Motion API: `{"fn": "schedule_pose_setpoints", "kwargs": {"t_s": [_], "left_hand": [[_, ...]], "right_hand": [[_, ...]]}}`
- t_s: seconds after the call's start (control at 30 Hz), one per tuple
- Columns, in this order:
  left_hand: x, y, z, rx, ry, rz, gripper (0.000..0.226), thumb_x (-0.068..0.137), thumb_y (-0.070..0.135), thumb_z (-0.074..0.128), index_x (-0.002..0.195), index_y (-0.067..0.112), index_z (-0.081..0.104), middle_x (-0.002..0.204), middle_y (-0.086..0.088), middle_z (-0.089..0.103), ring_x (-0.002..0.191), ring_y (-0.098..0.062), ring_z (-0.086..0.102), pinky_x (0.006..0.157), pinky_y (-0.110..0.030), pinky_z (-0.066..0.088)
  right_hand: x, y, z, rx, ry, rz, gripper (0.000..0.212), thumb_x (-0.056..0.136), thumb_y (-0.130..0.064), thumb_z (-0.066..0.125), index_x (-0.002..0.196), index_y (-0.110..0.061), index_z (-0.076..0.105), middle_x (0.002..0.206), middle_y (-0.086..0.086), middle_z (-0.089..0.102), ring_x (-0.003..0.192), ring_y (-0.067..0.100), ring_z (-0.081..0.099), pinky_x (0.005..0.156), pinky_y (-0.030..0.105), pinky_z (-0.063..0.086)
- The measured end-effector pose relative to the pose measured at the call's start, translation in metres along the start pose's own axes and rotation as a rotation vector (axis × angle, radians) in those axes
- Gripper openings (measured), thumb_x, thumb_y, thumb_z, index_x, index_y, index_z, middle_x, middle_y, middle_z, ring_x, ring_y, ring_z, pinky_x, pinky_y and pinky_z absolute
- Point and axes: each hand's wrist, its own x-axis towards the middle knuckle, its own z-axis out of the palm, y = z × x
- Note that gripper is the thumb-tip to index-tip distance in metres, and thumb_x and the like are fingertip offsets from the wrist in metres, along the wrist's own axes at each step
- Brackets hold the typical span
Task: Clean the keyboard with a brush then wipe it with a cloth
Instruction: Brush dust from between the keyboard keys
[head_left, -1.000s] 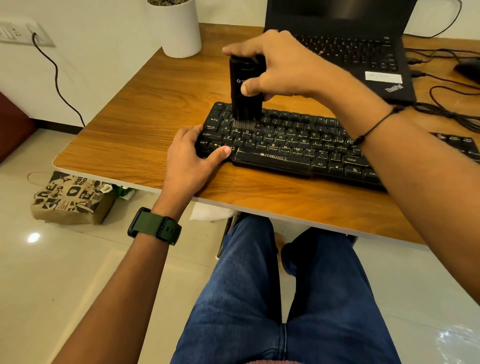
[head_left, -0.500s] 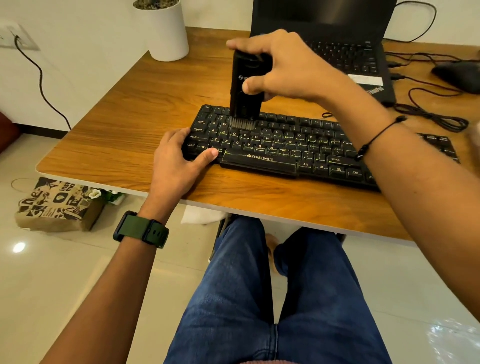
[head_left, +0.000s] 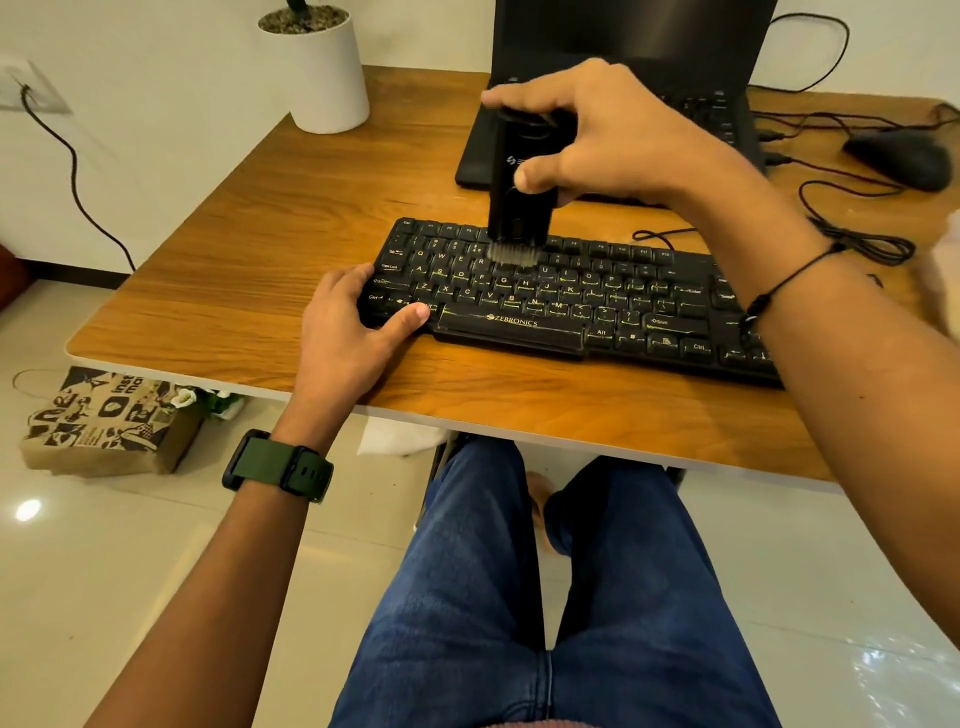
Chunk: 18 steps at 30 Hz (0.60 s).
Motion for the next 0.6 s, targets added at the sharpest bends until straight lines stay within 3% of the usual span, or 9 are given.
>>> {"fn": "schedule_pose_setpoints", "kwargs": {"t_s": [0.3,0.47,0.6], "left_hand": [[0.001,-0.003,0.001,0.006,-0.005,-0.005,0.068,0.080,0.038,0.066,0.137,0.009,0.041,0.134,-0.007,0.047,0.121,-0.017,0.044,0.093,-0.021,0.034],[0.001,-0.002,0.001,0.003,0.001,0.001,0.068,0.081,0.037,0.066,0.137,0.009,0.041,0.134,-0.008,0.047,0.121,-0.018,0.044,0.092,-0.021,0.033],[0.001,-0.001,0.001,0.012,0.006,0.004,0.069,0.080,0.038,0.066,0.137,0.009,0.041,0.134,-0.009,0.047,0.121,-0.018,0.044,0.091,-0.020,0.033]], "right_hand": [[-0.005,0.012,0.005,0.006,-0.033,0.045,0.063,0.081,-0.004,0.064,0.137,-0.025,0.044,0.133,-0.001,0.047,0.102,0.016,0.054,0.063,0.018,0.057],[-0.018,0.023,-0.012,0.011,-0.032,0.087,0.062,0.081,-0.003,0.065,0.135,-0.029,0.047,0.126,-0.010,0.046,0.102,0.019,0.057,0.065,0.023,0.058],[-0.014,0.019,-0.013,0.025,0.010,0.050,0.063,0.082,-0.005,0.065,0.137,-0.028,0.045,0.132,-0.004,0.048,0.104,0.017,0.058,0.068,0.028,0.059]]}}
